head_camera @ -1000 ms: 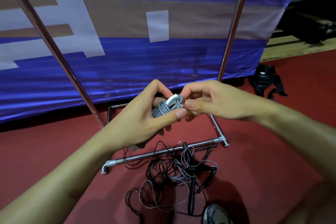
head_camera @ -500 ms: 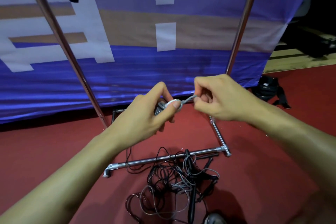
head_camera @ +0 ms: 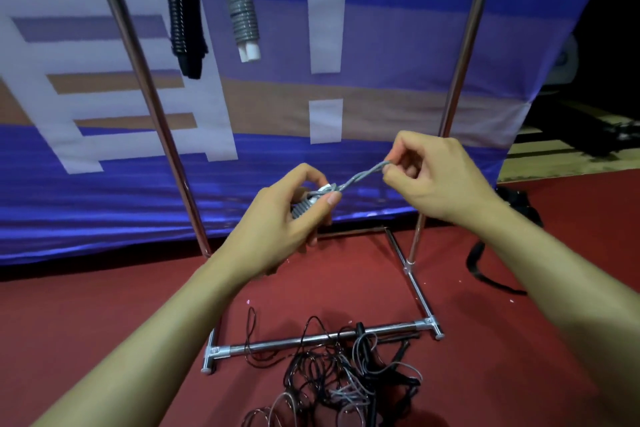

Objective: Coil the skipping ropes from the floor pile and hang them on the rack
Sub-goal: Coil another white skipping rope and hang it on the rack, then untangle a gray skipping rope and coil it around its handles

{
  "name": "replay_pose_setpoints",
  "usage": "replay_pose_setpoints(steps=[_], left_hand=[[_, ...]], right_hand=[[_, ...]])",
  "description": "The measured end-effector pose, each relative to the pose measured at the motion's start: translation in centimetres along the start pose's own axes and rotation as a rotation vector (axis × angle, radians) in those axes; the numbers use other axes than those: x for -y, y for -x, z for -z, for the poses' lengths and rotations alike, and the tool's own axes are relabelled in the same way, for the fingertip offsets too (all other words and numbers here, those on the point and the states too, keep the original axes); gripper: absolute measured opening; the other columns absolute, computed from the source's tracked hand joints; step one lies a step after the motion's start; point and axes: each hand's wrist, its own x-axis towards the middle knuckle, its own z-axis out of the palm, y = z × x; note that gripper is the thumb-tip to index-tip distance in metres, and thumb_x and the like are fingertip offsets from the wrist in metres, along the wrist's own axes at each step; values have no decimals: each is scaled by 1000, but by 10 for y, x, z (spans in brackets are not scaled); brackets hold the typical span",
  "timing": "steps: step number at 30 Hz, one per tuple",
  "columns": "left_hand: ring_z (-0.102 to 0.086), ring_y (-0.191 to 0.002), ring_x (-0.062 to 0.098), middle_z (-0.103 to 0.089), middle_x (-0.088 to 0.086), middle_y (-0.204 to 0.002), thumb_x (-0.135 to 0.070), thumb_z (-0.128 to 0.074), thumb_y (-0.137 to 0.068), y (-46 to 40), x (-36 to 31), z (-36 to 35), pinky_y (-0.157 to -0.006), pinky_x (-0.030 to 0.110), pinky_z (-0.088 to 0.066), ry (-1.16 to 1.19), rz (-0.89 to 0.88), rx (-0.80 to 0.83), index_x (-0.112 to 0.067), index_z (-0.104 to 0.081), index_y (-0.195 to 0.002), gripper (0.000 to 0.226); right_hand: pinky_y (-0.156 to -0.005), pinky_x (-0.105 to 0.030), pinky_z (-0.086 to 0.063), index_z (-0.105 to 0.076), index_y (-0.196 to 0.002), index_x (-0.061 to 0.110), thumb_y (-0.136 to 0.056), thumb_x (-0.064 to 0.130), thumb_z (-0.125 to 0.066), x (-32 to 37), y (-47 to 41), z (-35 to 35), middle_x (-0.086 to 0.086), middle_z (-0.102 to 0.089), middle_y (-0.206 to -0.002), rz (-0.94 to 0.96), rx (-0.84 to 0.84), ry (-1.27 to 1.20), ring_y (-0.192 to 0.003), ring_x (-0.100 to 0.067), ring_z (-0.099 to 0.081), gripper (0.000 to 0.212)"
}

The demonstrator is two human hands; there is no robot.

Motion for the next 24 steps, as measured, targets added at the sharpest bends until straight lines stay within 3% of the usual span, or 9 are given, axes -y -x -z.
replay_pose_setpoints(steps=[2, 4, 7, 9, 13, 16, 19, 24], left_hand=[[-64, -54, 19, -71, 0, -78, -37, -64, -100, -9, -7, 7, -53, 32, -51, -23, -14, -42, -22, -53, -102, 19], [-66, -58, 19, -72, -1, -80, -37, -67, -99, -16, -13, 15, -57, 37, -56, -34, -28, -58, -22, -52, -101, 21], [-70, -62, 21, -74, 0, -84, -36, -70, -97, -25, -23, 29, -61, 43, -58, 4, -40, -95, -21, -52, -101, 23], [-74, -67, 22, -74, 1, -86, -38, -71, -95, -32, -33, 38, -66, 44, -60, 26, -58, -116, -22, -53, -100, 24], [-77, -77, 22, -76, 2, -89, -35, -75, -93, -52, -51, 55, -73, 50, -61, 76, -86, -165, -25, -55, -96, 22], [-76, -81, 16, -77, -2, -88, -51, -73, -89, -75, -64, 69, -81, 49, -60, 10, -114, -197, -27, -57, -94, 30], [-73, -79, 8, -76, -6, -86, -63, -68, -83, -103, -78, 84, -73, 42, -59, -45, -153, -232, -28, -58, -90, 37], [-74, -82, 12, -74, -8, -94, -56, -70, -90, -149, -102, 113, -77, 45, -63, -104, -153, -331, -30, -70, -96, 27]], right_hand=[[-63, -19, -49, -59, -83, 18, -90, 8, -66, 10, -8, 3, 13, -69, -63, 6, 25, -116, -57, -7, -65, 15], [-76, -28, -59, -61, -91, 13, -93, -3, -58, 20, -19, 9, -2, -76, -77, 12, 94, -300, -71, -15, -75, 16], [-87, -39, -62, -66, -96, 11, -96, -2, -58, 36, -42, 26, -9, -76, -88, 66, 132, -338, -82, -18, -78, 15], [-83, -37, -62, -66, -100, 14, -99, 10, -64, 48, -55, 37, -4, -76, -86, 104, 119, -290, -79, -15, -77, 5], [-83, -30, -61, -62, -115, 16, -99, 15, -67, 71, -87, 58, 3, -78, -85, 106, 87, -256, -79, -12, -77, 17], [-78, -30, -63, -72, -103, 7, -98, 12, -69, 87, -118, 77, -7, -79, -86, 82, 66, -345, -78, -15, -77, 8], [-73, -28, -61, -74, -99, 7, -97, 13, -70, 103, -152, 87, -12, -77, -88, 73, 35, -408, -77, -15, -73, 9], [-66, -25, -59, -75, -96, 12, -96, 16, -71, 128, -214, 101, -7, -76, -85, 117, -79, -343, -73, -9, -72, 6]])
